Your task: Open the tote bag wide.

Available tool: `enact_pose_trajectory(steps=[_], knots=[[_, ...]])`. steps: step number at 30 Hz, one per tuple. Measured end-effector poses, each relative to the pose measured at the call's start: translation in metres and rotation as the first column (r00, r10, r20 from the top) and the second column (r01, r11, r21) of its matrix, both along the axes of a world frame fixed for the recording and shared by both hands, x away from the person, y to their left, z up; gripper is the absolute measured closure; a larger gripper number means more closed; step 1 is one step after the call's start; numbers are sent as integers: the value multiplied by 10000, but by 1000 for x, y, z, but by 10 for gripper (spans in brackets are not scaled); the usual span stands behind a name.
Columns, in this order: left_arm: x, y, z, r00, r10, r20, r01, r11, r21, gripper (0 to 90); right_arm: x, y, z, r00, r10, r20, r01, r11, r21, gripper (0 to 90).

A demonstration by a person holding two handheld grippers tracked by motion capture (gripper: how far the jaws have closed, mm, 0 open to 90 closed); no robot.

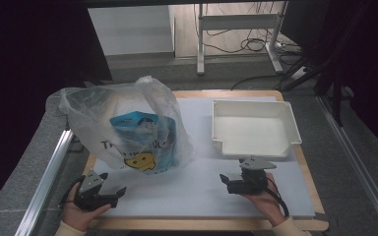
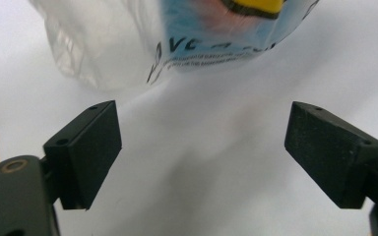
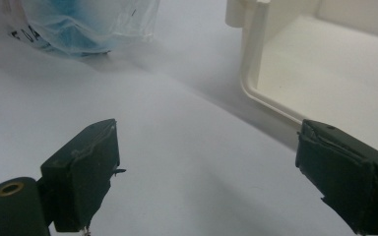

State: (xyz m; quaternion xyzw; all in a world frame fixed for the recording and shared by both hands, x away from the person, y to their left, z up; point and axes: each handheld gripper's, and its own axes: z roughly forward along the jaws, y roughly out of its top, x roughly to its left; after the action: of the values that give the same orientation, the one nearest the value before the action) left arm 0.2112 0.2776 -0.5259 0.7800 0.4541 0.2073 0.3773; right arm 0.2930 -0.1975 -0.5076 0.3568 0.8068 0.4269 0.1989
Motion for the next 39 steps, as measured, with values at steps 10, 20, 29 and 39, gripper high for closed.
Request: enact_pose_trajectory(steps=[10,20,29,39], knots=[[-10,8,3,9985,225,489,-211,9994,-284,157,3,8,1,9996,83,256,-82,10000,-33,120],[-7,10,5,9985,307,447,-290,9989,-379,187,2,2,2,9998,63,191,-66,9998,187,140],[-8,13,8,9953,533,806,-508,9982,-331,196,-1,0,1,9996,22,271,-26,9998,176,152],[-9,21,23,9899,753,1199,-681,9957,-629,199,-1,0,0,9998,80,198,-83,9999,115,179]])
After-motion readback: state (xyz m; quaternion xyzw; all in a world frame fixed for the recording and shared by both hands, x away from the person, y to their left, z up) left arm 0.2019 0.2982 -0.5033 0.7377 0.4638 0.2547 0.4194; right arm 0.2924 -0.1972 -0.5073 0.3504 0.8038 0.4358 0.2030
